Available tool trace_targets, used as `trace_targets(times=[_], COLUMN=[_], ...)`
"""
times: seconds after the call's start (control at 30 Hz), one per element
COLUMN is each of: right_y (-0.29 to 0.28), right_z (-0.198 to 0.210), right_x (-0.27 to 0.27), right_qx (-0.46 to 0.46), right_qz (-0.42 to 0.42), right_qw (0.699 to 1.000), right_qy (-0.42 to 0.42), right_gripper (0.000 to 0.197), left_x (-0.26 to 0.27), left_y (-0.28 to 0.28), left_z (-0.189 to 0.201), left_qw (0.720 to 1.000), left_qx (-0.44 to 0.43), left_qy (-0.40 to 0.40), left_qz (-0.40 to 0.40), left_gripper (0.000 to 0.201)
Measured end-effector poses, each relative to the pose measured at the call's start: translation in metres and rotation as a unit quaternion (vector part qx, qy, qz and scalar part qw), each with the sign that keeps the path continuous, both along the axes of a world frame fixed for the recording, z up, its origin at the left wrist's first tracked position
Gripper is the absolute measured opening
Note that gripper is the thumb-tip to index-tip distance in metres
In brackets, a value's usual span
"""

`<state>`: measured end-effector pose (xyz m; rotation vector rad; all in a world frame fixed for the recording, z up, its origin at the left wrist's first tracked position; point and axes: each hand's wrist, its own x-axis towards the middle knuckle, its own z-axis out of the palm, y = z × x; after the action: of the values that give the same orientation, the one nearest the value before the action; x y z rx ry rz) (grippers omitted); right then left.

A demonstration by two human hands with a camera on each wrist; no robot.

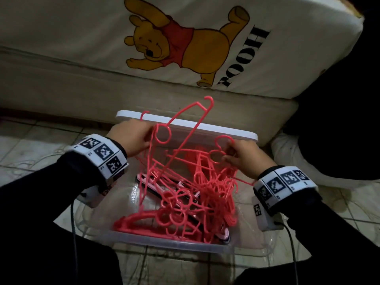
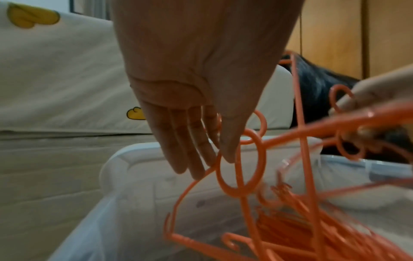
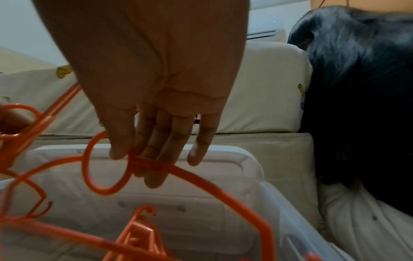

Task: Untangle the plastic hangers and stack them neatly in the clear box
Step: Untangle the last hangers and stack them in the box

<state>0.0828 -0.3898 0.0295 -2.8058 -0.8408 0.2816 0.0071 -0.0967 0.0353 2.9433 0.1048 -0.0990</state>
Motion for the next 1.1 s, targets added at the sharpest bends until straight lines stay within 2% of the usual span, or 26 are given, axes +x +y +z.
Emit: trace_targets(times=[0.1, 0.2, 0.3, 0.4, 0.47, 0.57, 0.63, 0.67, 0.73, 0.8, 0.83, 0.9, 1.0, 1.1], right_y=[0.004, 0.008, 0.006, -0.003, -0.008, -0.011, -0.009, -0.008, -0.007, -0.004, -0.002, 0.005, 0.015, 0.024], right_z=[-0.004, -0.007, 0.003, 0.02, 0.03, 0.037, 0.037, 0.036, 0.034, 0.034, 0.035, 0.037, 0.043, 0.049], right_x=[-0.007, -0.014, -0.014, -0.009, -0.005, -0.002, -0.004, -0.005, -0.007, -0.009, -0.01, -0.014, -0.019, -0.022], right_qx=[-0.042, -0.078, -0.084, -0.046, 0.003, 0.065, 0.071, 0.064, 0.041, 0.028, 0.031, 0.055, 0.089, 0.15], right_qz=[-0.015, 0.01, 0.006, -0.013, -0.028, -0.024, 0.004, 0.018, 0.033, 0.04, 0.047, 0.067, 0.076, 0.067], right_qw=[0.999, 0.997, 0.996, 0.995, 0.996, 0.996, 0.996, 0.996, 0.997, 0.997, 0.997, 0.996, 0.993, 0.985], right_qy=[0.006, 0.02, -0.033, -0.085, -0.09, -0.064, -0.055, -0.056, -0.062, -0.062, -0.054, -0.029, -0.027, -0.061], right_gripper=[0.012, 0.011, 0.015, 0.016, 0.015, 0.017, 0.019, 0.019, 0.018, 0.016, 0.015, 0.015, 0.014, 0.015], left_x=[-0.003, -0.003, -0.003, -0.004, -0.003, -0.001, 0.002, 0.003, 0.006, 0.007, 0.007, 0.004, -0.002, -0.006], left_y=[-0.003, -0.007, -0.01, -0.014, -0.017, -0.021, -0.022, -0.021, -0.018, -0.016, -0.018, -0.026, -0.046, -0.056], left_z=[-0.005, -0.011, -0.013, -0.019, -0.024, -0.026, -0.022, -0.019, -0.008, 0.004, 0.008, 0.013, 0.015, 0.009], left_qw=[0.995, 0.991, 0.99, 0.984, 0.982, 0.975, 0.975, 0.976, 0.982, 0.992, 0.996, 0.989, 0.958, 0.947], left_qx=[0.078, 0.103, 0.1, 0.113, 0.077, -0.007, -0.024, -0.029, -0.023, -0.017, -0.037, -0.131, -0.26, -0.276], left_qy=[0.053, 0.08, 0.102, 0.135, 0.173, 0.219, 0.22, 0.214, 0.187, 0.119, 0.079, 0.021, 0.036, 0.054], left_qz=[-0.003, -0.007, -0.008, -0.016, -0.02, -0.02, -0.025, -0.028, -0.028, -0.028, -0.034, -0.058, -0.117, -0.156], left_gripper=[0.027, 0.031, 0.03, 0.026, 0.029, 0.046, 0.034, 0.028, 0.034, 0.04, 0.04, 0.031, 0.031, 0.032])
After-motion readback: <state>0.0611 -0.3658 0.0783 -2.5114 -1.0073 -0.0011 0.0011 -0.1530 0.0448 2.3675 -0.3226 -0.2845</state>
